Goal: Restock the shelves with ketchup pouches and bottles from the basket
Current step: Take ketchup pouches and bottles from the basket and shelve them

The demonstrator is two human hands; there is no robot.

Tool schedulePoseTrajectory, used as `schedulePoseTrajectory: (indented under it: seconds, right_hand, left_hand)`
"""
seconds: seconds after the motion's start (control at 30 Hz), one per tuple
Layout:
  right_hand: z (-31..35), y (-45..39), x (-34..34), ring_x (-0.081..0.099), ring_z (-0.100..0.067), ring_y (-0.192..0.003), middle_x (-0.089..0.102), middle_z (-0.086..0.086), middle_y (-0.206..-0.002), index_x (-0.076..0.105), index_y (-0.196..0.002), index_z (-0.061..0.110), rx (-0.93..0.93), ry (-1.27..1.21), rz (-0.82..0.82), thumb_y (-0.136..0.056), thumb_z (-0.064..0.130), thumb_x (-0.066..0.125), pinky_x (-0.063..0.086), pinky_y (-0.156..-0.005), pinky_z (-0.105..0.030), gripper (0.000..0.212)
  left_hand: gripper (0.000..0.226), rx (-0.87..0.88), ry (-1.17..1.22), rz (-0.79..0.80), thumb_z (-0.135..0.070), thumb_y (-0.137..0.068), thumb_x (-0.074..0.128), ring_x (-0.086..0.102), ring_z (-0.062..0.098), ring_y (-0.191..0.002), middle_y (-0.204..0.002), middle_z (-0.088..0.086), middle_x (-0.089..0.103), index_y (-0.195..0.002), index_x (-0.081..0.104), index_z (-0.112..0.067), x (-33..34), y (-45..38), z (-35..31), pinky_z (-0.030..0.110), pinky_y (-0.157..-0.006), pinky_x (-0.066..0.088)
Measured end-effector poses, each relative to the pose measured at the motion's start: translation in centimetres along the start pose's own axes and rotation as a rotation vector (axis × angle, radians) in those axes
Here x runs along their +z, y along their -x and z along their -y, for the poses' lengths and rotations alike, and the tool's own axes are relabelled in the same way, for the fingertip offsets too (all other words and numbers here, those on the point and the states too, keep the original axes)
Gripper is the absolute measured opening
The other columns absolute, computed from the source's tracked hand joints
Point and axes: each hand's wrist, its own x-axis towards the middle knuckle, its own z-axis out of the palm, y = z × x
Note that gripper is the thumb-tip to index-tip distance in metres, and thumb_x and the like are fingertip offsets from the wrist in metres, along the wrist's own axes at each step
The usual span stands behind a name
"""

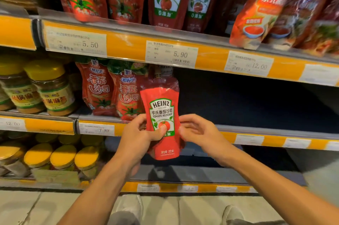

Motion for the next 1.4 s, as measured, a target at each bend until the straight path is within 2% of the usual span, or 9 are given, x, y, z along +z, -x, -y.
schedulePoseTrajectory:
  seconds: [0.2,0.47,0.53,0.6,0.7,0.8,0.9,1.07,1.4]
  right_hand:
    - [0.1,1.3,-0.3,0.069,-0.017,-0.111,0.073,0.003,-0.117,0.063,-0.122,0.02,0.024,-0.024,-0.001,-0.08,0.03,0.077,0.059,-0.09,-0.033,0.045]
    - [0.4,0.5,-0.2,0.075,-0.017,-0.095,0.077,0.002,-0.104,0.064,-0.114,0.016,0.021,-0.082,-0.186,-0.091,0.012,0.071,0.059,-0.068,-0.025,0.024]
    - [0.6,-0.2,-0.5,0.075,-0.016,-0.096,0.077,0.001,-0.105,0.064,-0.114,0.014,-0.003,-0.1,-0.25,-0.092,0.009,0.071,0.059,-0.068,-0.024,0.023]
    - [1.0,-1.3,-0.8,0.075,-0.015,-0.095,0.077,0.0,-0.104,0.064,-0.112,0.015,-0.022,-0.101,-0.318,-0.092,0.009,0.072,0.058,-0.068,-0.023,0.022]
    - [1.4,-3.8,-1.3,0.072,-0.016,-0.099,0.074,-0.001,-0.105,0.062,-0.106,0.021,-0.043,-0.034,-0.388,-0.091,0.009,0.073,0.061,-0.076,-0.03,0.023]
    - [1.2,-6.3,-1.3,0.071,-0.016,-0.1,0.073,0.002,-0.103,0.061,-0.098,0.026,-0.05,0.007,-0.427,-0.088,0.004,0.074,0.062,-0.082,-0.036,0.027]
    - [0.5,-9.0,-0.9,0.067,-0.013,-0.103,0.07,0.008,-0.105,0.059,-0.102,0.023,-0.056,0.065,-0.457,-0.086,0.005,0.077,0.06,-0.086,-0.032,0.03]
    - [-0.8,-12.6,0.0,0.061,-0.018,-0.115,0.067,-0.004,-0.125,0.059,-0.124,0.011,-0.074,0.31,-0.518,-0.085,0.016,0.079,0.052,-0.093,-0.032,0.044]
    - [-1.7,-14.0,-0.1,0.058,-0.008,-0.109,0.066,-0.003,-0.127,0.059,-0.124,0.015,-0.107,0.231,-0.469,-0.085,0.01,0.078,0.049,-0.089,-0.024,0.044]
  left_hand:
    - [0.03,-0.065,0.071,0.055,-0.016,-0.08,0.081,0.074,0.017,-0.08,-0.098,0.004,0.078,-0.109,0.072,-0.017,1.9,0.6,-0.6,0.024,-0.048,0.05]
    - [0.023,0.085,-0.017,0.082,-0.041,-0.096,0.061,0.072,0.008,-0.093,-0.099,-0.008,0.077,-0.104,0.076,-0.025,1.9,-0.7,-1.3,0.026,-0.073,0.056]
    - [0.015,0.239,-0.28,-0.065,-0.039,-0.097,0.061,0.069,0.006,-0.096,-0.097,-0.014,0.075,-0.098,0.073,-0.031,1.0,-1.4,-0.9,0.031,-0.085,0.054]
    - [0.018,0.394,-0.696,-0.163,-0.033,-0.096,0.063,0.063,0.012,-0.107,-0.111,-0.011,0.071,-0.112,0.07,-0.03,-0.2,-1.9,-0.3,0.037,-0.094,0.051]
    - [0.041,0.487,-1.214,-0.158,-0.039,-0.093,0.064,0.053,0.023,-0.118,-0.125,-0.001,0.064,-0.131,0.061,-0.026,-1.5,-2.4,0.8,0.042,-0.101,0.04]
    - [0.046,0.574,-1.488,-0.117,-0.048,-0.092,0.062,0.047,0.02,-0.119,-0.125,-0.008,0.06,-0.134,0.056,-0.031,-2.1,-2.5,1.9,0.037,-0.099,0.032]
    - [0.041,0.643,-1.557,-0.115,-0.043,-0.091,0.064,0.046,0.022,-0.113,-0.122,-0.008,0.06,-0.13,0.06,-0.03,-2.4,-3.0,2.3,0.038,-0.094,0.032]
    - [0.029,0.719,-1.604,-0.158,-0.03,-0.088,0.07,0.049,0.024,-0.101,-0.11,-0.007,0.063,-0.117,0.069,-0.027,-2.9,-3.8,2.7,0.038,-0.083,0.035]
    - [0.026,0.751,-1.536,-0.194,-0.028,-0.084,0.078,0.053,0.023,-0.093,-0.103,-0.005,0.067,-0.109,0.074,-0.024,-2.9,-4.0,3.1,0.039,-0.078,0.04]
